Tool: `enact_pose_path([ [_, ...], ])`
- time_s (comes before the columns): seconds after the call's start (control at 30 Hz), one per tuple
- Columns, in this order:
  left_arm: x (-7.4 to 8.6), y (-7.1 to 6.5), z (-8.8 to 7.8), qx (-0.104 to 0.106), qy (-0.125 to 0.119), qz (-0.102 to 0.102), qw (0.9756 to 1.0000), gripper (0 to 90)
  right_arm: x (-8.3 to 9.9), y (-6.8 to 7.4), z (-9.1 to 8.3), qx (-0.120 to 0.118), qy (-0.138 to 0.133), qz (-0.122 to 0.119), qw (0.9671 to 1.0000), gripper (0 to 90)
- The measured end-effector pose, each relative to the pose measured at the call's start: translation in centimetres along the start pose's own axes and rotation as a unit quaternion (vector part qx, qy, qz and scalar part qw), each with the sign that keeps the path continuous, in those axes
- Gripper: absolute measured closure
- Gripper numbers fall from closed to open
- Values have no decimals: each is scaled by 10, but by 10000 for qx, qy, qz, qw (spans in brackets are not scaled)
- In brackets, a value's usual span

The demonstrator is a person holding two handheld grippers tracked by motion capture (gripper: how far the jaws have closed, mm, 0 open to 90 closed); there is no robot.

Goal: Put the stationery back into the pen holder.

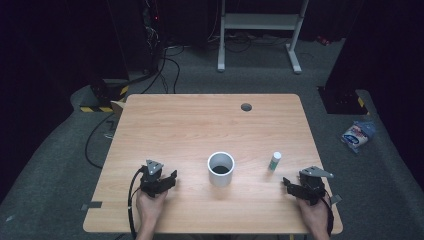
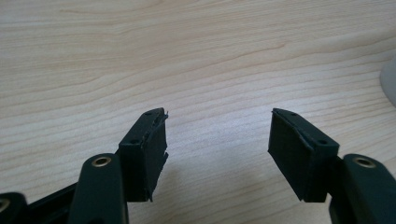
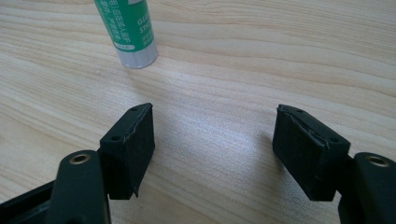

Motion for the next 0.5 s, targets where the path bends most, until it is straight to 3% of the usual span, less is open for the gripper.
enact_pose_path([
  [0.13,3,2,2,-58,23,17,10000,367,0,0,0,0,5,17,10000,298],
  [0.23,8,3,6,-218,157,114,9996,361,0,0,0,13,-6,-4,10000,302],
  [0.33,12,4,6,-218,146,138,9996,341,0,0,0,0,-14,5,10000,309],
  [0.5,12,3,6,-242,150,118,9995,324,0,0,-1,-26,-63,-31,10000,406],
])
Point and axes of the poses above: each handheld gripper's, and its own axes: z roughly forward along the jaws, x roughly out of its underside, y roughly to its left, the point moved 2 cm from there along z, roughly forward along the jaws, and after that the axes turned 5 degrees about -z, right-handed, at the moved point
